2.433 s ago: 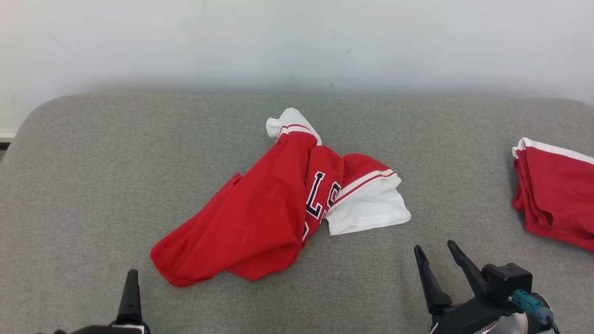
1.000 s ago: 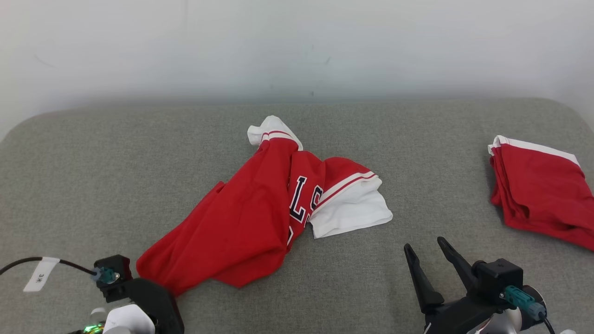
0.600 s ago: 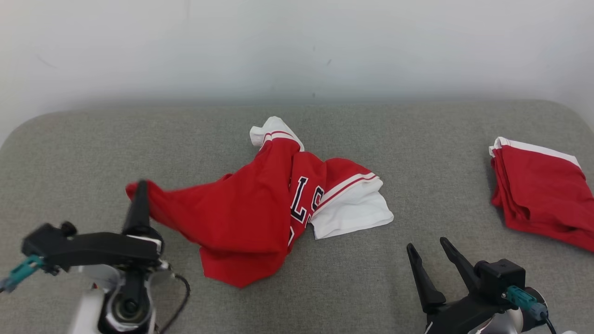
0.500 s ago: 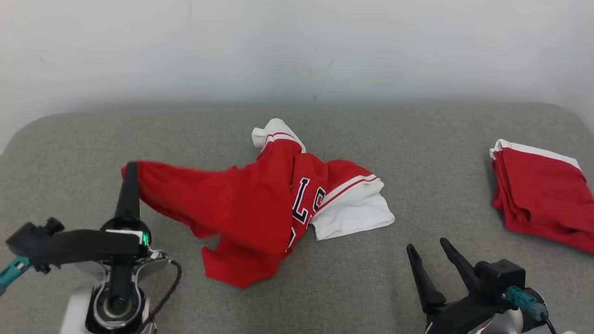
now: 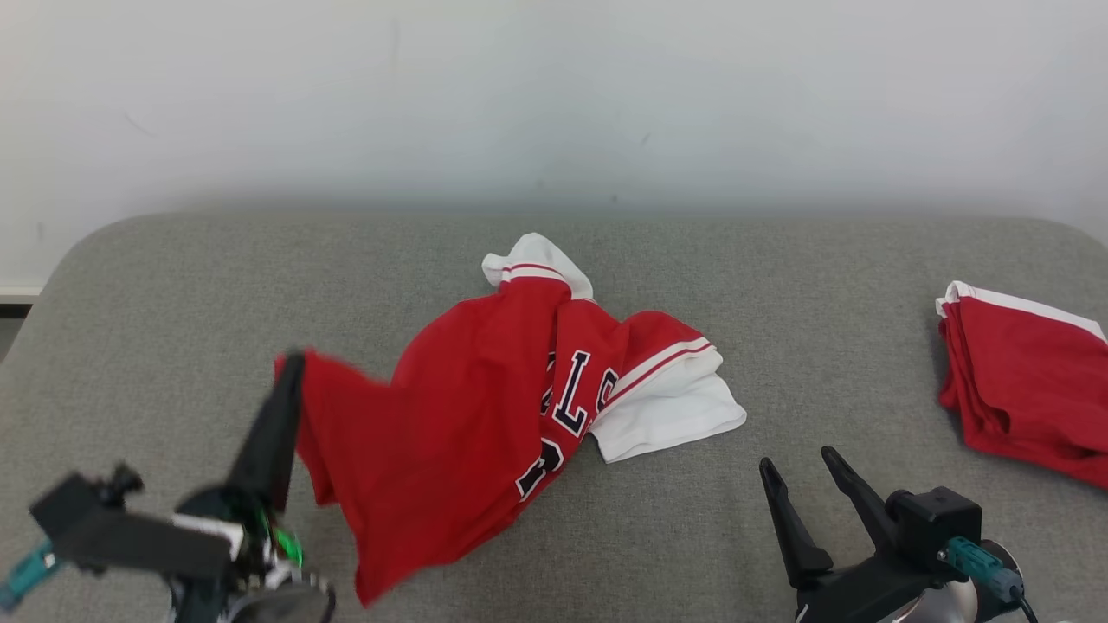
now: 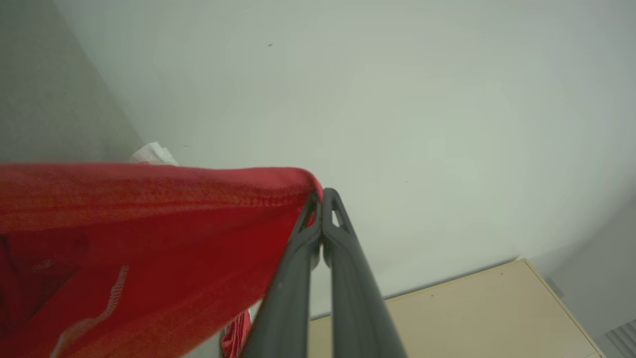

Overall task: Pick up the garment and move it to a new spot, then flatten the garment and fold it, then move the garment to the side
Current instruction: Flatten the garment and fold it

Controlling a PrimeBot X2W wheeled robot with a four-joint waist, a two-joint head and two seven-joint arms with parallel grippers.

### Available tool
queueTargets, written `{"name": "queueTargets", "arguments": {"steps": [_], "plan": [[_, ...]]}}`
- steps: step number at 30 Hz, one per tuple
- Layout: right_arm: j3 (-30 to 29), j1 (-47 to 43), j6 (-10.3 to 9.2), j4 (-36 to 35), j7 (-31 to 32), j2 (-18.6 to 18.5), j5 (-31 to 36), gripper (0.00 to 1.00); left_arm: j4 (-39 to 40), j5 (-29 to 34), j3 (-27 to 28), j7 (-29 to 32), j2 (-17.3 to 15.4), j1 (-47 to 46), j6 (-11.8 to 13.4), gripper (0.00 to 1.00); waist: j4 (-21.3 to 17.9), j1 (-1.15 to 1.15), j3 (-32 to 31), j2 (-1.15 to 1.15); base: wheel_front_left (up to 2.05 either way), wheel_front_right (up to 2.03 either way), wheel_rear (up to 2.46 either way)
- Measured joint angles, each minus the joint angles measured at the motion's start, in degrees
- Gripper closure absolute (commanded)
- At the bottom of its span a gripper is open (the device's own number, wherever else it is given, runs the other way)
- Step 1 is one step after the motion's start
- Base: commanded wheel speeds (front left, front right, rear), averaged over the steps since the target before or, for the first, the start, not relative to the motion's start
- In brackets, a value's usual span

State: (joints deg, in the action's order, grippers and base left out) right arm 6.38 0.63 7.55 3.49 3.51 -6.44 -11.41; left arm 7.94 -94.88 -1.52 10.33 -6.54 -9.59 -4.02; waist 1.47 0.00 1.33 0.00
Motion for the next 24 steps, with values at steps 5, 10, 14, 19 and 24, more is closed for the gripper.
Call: {"name": "queueTargets", "arguments": {"steps": [5, 10, 14, 19, 24], "plan": [[-1.08, -0.87, 0.0, -0.12, -0.08, -0.24, -0.07, 0.0, -1.43, 4.13, 0.86, -2.13, -2.37, 9.39, 3.03, 1.0, 0.05, 0.0, 0.57, 0.0, 0.0, 0.0, 0.0], [-1.55, -0.86, 0.0, -0.74, 0.12, -0.56, 0.29, 0.0, -7.67, 12.23, 3.12, -9.21, -4.31, 9.28, 5.81, 1.0, 1.39, 0.0, 1.0, 0.0, 0.0, 0.0, 0.0], [0.65, 0.64, 0.0, -0.75, 0.68, -1.22, 0.33, 0.0, -13.91, 19.37, -0.48, -11.27, -5.19, 5.14, 7.99, 0.53, 2.3, 0.01, 1.3, 0.0, 0.0, 0.0, 0.0], [3.55, 5.46, 0.0, -0.82, 2.56, -3.82, -0.15, 0.0, -20.18, 28.77, -1.87, -18.09, -6.88, 3.22, 13.99, 0.0, 2.87, 0.0, 1.35, 0.0, 0.0, 0.0, 0.0], [7.11, 13.74, 0.0, 0.79, 7.91, -7.23, -2.24, 0.0, -21.15, 33.66, -3.3, -22.69, -7.14, 2.97, 13.27, 0.0, 4.22, 0.0, 1.48, 0.0, 0.0, 0.0, 0.0]]}}
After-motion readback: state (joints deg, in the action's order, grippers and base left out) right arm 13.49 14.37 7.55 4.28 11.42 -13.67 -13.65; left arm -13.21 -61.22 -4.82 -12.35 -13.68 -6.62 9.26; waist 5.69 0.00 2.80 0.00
